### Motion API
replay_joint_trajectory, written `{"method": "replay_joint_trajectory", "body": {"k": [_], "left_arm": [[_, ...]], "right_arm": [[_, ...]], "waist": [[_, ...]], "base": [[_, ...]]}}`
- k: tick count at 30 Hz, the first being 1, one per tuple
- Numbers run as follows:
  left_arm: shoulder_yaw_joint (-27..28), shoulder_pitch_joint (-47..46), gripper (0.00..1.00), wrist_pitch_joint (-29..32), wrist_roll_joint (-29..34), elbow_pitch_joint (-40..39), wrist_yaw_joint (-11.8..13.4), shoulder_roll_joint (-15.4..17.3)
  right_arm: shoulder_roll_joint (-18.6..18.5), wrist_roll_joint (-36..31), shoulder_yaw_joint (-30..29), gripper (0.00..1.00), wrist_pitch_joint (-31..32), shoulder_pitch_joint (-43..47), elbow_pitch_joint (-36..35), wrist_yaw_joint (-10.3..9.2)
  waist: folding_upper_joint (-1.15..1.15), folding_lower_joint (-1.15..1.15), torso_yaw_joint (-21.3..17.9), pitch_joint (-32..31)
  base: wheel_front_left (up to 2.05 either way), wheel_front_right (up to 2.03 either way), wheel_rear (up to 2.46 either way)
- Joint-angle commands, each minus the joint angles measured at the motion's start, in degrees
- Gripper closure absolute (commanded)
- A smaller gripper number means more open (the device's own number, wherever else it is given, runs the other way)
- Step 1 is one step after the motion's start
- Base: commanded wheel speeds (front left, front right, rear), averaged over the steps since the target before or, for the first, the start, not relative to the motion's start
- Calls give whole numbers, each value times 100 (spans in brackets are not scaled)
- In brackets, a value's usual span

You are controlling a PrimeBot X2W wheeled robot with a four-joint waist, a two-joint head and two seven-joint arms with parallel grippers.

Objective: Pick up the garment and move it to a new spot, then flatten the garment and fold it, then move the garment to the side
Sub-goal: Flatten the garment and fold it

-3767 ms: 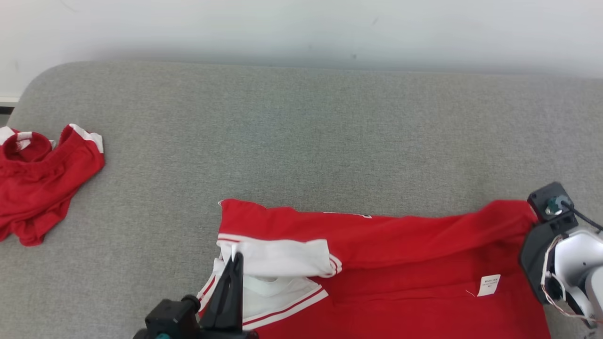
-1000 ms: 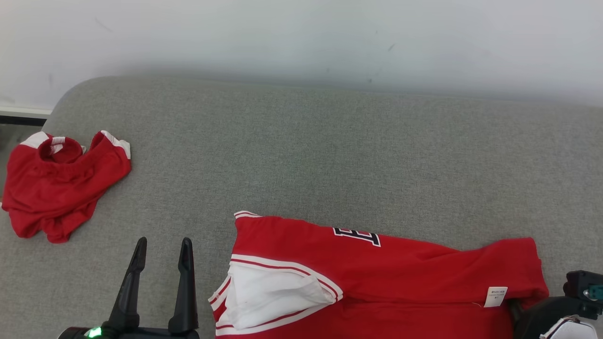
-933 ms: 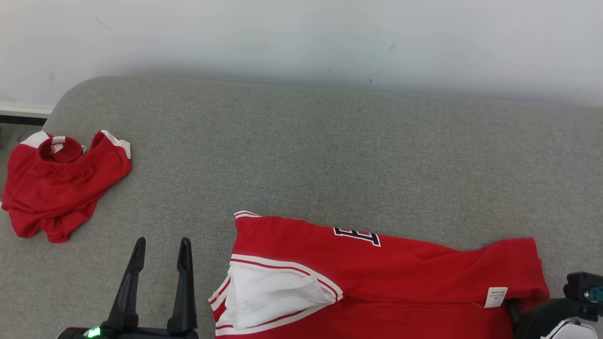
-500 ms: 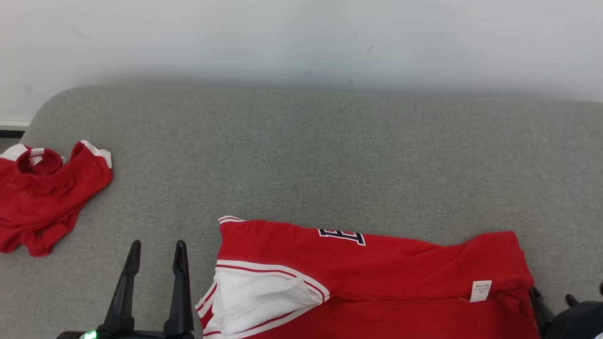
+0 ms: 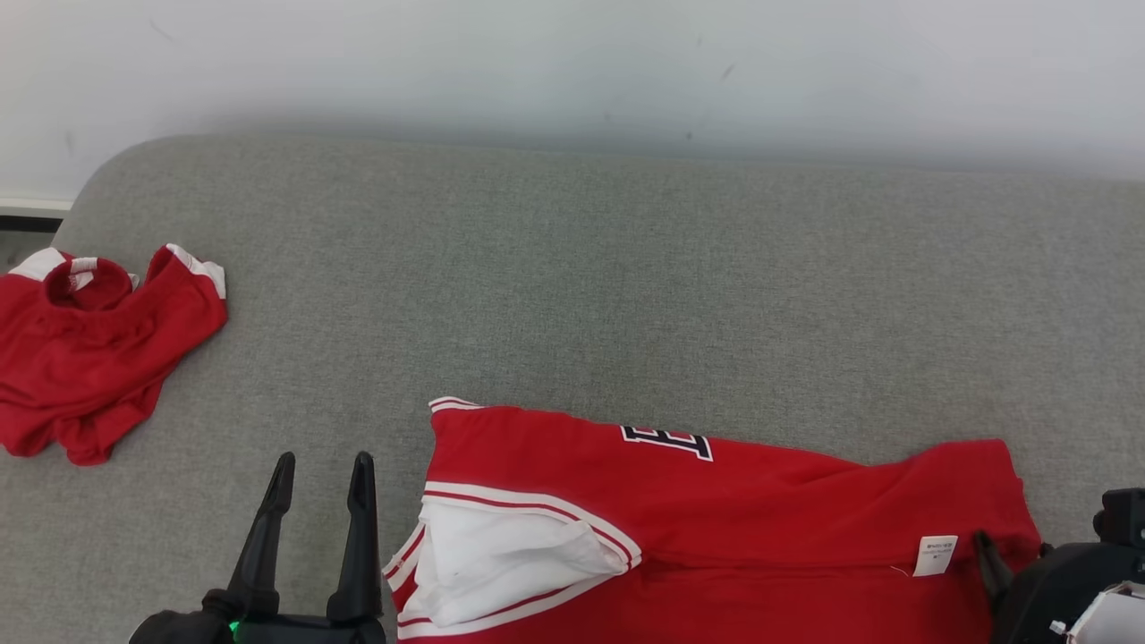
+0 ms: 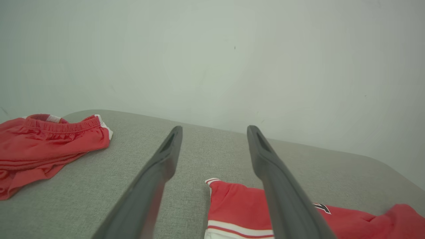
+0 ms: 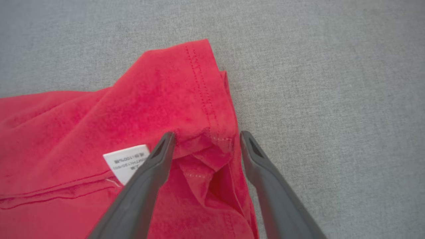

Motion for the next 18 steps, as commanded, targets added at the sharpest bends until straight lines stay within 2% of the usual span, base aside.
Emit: {"method": "replay_joint_trajectory", "body": {"k": [1,13,18], "left_arm": [[-10,-54,0,14,-57,36,-34,31],[-20,-126,0,10,-127,32,-4,99],[-24,-127,0,6,-125,19,10,132]], "right_arm": [[-2,-89,-26,0,-24,-78,86,14],[-1,-147,-170,0,-95,-167,560,14],[10,-60,-37,0,-151,-228,931,14]], "waist": [[0,-1,34,34],[0,-1,15,159],[0,-1,-4,176]], "base": [[0,0,0],[0,0,0],[0,0,0]]}}
